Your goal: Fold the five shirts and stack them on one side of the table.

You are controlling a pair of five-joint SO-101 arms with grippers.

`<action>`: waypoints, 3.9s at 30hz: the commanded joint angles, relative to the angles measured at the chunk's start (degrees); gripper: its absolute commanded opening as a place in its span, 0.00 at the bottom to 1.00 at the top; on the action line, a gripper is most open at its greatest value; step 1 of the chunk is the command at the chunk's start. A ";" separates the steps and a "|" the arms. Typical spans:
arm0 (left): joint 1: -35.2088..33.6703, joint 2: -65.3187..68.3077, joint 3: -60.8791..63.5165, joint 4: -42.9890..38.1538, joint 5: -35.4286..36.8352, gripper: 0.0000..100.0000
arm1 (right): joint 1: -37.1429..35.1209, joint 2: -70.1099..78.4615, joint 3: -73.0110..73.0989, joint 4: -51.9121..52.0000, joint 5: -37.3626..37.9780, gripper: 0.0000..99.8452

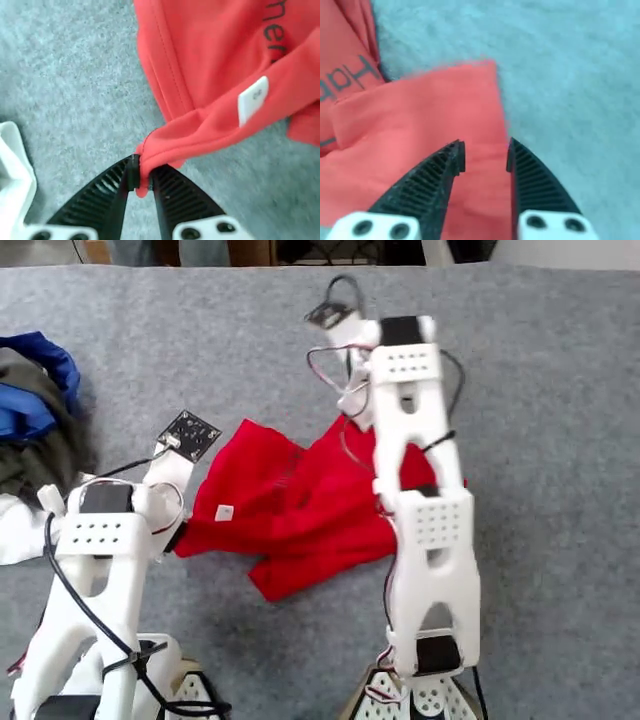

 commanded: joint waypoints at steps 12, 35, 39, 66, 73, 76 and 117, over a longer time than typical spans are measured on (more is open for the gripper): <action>3.65 0.00 3.12 -5.54 5.98 0.03 | -2.02 10.07 -16.92 -4.04 8.26 0.25; 3.56 0.00 3.21 -5.54 5.98 0.03 | -2.37 17.27 -17.01 -6.77 8.35 0.01; 3.56 0.00 3.21 -5.36 5.98 0.03 | -2.02 17.27 -17.10 -6.68 7.65 0.02; 2.59 0.00 -62.90 26.73 24.70 0.03 | 8.09 -38.29 -35.74 -0.09 -14.15 0.01; 2.42 0.00 -87.78 35.25 24.97 0.03 | 8.18 -57.19 -35.47 -5.89 -14.24 0.01; 1.27 0.00 -95.69 36.40 25.05 0.03 | 8.18 -62.64 -35.47 -9.85 -16.62 0.01; -20.88 -24.97 -81.36 36.31 21.36 0.03 | 16.88 -97.54 -1.71 -34.55 -13.54 0.01</action>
